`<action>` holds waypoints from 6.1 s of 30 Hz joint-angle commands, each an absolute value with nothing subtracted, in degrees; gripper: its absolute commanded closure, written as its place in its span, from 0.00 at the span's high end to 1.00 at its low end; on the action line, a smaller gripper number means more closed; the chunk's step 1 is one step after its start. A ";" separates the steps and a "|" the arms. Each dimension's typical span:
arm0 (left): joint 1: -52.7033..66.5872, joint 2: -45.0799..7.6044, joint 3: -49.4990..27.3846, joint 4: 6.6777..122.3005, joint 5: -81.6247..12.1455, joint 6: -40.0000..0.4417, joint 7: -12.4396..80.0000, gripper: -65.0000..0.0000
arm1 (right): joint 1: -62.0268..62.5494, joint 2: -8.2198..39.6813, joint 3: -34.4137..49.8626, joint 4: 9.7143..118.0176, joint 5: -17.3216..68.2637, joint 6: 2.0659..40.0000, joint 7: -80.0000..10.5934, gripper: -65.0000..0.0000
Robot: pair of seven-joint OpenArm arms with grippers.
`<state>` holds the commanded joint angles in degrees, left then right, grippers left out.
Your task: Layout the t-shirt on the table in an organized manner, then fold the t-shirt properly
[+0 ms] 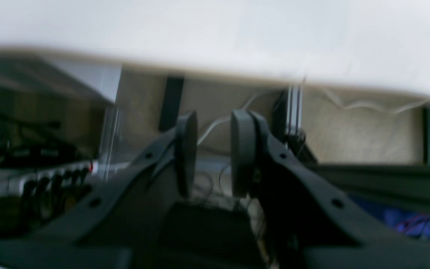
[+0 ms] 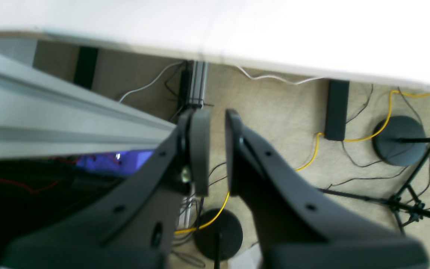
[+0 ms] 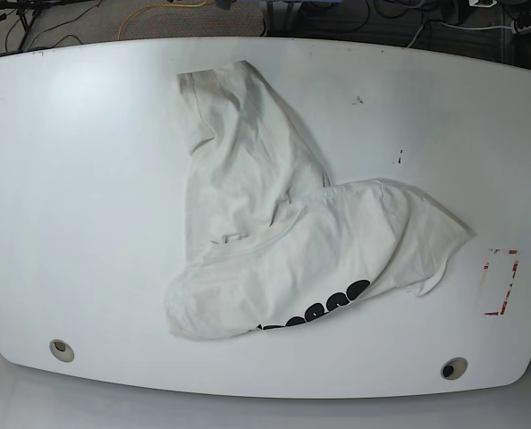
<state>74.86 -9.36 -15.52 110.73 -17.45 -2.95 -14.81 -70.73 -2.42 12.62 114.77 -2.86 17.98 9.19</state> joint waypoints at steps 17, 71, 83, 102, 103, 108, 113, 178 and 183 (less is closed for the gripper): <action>64.40 -13.41 -15.60 112.92 -17.63 -2.95 -14.73 0.67 | -56.31 -2.33 12.35 115.12 -3.38 17.98 9.19 0.17; 42.15 -10.15 -23.08 112.40 -17.19 -2.77 -8.22 0.67 | 13.85 -0.04 0.92 73.80 -3.12 17.98 -23.34 0.75; 42.24 -9.01 -22.90 112.31 -17.19 -2.77 -8.22 0.67 | 19.21 0.31 2.24 64.04 -2.95 17.80 -19.03 0.75; 42.51 -8.92 -22.81 112.31 -17.19 -2.77 -8.22 0.67 | 20.35 0.22 9.10 61.58 -2.77 18.07 -18.95 0.75; 42.51 -8.92 -22.81 112.31 -17.19 -2.77 -8.22 0.67 | 20.35 0.13 9.10 61.58 -2.77 18.07 -18.95 0.75; 42.51 -8.92 -22.81 112.31 -17.19 -2.77 -8.22 0.67 | 20.26 -0.31 9.10 61.49 -2.77 18.07 -18.95 0.75; 42.51 -8.92 -22.81 112.31 -17.19 -2.77 -8.22 0.67 | 20.26 -1.45 9.10 61.49 -2.77 18.07 -18.95 0.75; 39.34 -12.62 -7.25 111.25 -17.45 -5.23 5.23 0.68 | 10.68 -1.36 -6.99 93.41 -3.38 17.54 -26.95 0.00; 36.00 -12.26 -4.26 111.16 -17.45 -11.74 8.48 0.68 | 12.44 -1.71 -7.52 97.54 -3.38 17.80 -27.38 0.00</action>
<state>36.00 -12.26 -4.26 111.16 -17.45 -11.74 8.48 12.44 -1.71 -7.52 97.54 -3.38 17.80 -27.38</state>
